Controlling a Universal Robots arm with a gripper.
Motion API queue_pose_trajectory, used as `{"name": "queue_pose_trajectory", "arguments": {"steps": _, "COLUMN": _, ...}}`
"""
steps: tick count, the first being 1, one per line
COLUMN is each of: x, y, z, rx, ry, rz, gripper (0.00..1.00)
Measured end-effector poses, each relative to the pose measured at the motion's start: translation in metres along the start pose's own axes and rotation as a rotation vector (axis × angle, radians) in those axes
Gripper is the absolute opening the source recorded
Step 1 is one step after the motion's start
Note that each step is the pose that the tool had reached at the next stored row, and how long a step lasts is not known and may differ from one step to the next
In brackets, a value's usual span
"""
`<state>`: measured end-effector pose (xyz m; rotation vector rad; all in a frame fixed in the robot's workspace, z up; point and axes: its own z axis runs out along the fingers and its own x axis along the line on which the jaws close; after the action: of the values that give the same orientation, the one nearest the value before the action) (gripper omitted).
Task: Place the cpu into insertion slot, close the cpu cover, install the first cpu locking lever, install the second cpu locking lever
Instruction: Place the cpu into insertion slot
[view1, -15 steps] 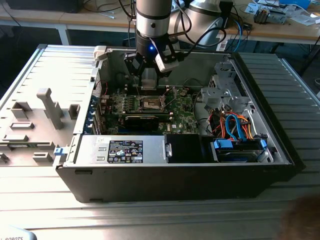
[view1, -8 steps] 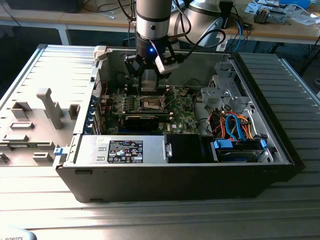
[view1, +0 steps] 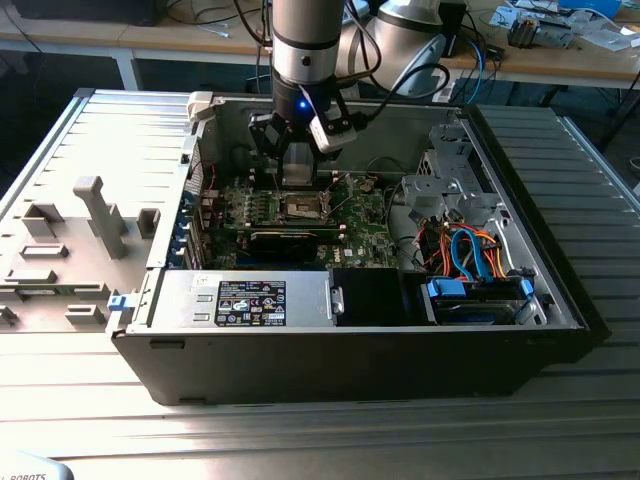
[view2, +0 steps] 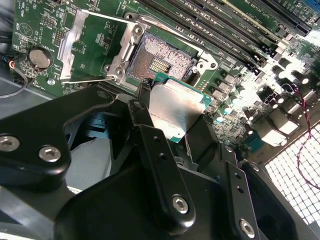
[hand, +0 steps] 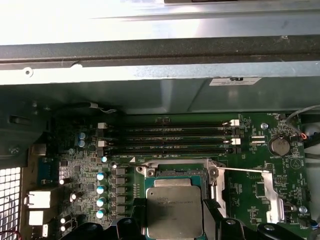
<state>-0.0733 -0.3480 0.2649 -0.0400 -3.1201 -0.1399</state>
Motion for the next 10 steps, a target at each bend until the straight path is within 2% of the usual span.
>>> {"name": "queue_pose_trajectory", "arguments": {"steps": 10, "x": -0.0001, "y": -0.0006, "z": 0.0061, "rx": 0.0002, "ry": 0.0001, "rz": 0.000, "gripper": 0.54}}
